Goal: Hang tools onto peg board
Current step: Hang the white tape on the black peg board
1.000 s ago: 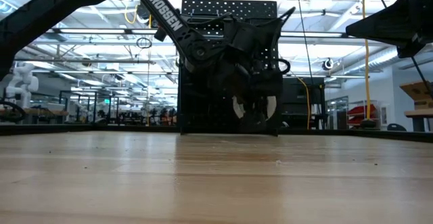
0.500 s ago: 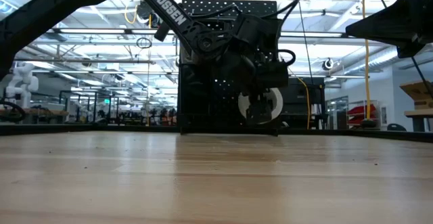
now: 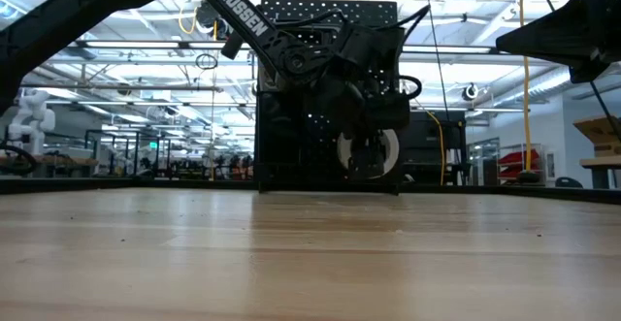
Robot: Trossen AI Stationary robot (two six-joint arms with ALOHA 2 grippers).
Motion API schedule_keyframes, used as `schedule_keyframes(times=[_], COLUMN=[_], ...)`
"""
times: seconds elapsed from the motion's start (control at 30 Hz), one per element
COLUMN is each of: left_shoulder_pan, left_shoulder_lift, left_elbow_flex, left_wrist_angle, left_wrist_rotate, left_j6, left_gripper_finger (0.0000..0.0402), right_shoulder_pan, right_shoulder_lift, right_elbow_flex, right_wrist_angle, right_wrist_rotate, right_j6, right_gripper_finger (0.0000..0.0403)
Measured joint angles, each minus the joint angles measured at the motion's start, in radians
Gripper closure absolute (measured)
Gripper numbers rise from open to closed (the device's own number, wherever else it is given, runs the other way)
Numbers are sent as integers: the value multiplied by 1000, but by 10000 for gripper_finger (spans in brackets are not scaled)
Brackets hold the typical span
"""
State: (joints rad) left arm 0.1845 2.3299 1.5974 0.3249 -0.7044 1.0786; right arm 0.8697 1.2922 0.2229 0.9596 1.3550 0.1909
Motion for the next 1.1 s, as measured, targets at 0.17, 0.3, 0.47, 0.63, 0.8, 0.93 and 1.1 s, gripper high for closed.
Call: schedule_keyframes(times=[0.17, 0.3, 0.47, 0.63, 0.8, 0.93, 1.1], left_shoulder_pan=[6, 6, 3, 7, 6, 7, 6], left_shoulder_lift=[0, 0, 0, -4, -5, -5, -5], left_elbow_flex=[0, 0, 0, 0, 0, 1, 50], left_wrist_angle=[-3, -4, 0, -20, -21, -29, -94], left_wrist_rotate=[-8, -12, -27, -33, -33, -33, -32], left_j6=[0, 0, -55, -135, -160, -179, -205], left_gripper_finger=[123, 123, 123, 123, 123, 123, 123], right_shoulder_pan=[0, 0, 0, 0, 0, 0, 0], right_shoulder_lift=[0, 0, 0, 0, 0, 0, 0], right_elbow_flex=[0, 0, 0, 0, 0, 0, 0], right_wrist_angle=[0, 0, 0, 0, 0, 0, 0], right_wrist_rotate=[0, 0, 0, 0, 0, 0, 0], right_j6=[0, 0, 0, 0, 0, 0, 0], right_gripper_finger=[403, 403, 403, 403, 403, 403, 403])
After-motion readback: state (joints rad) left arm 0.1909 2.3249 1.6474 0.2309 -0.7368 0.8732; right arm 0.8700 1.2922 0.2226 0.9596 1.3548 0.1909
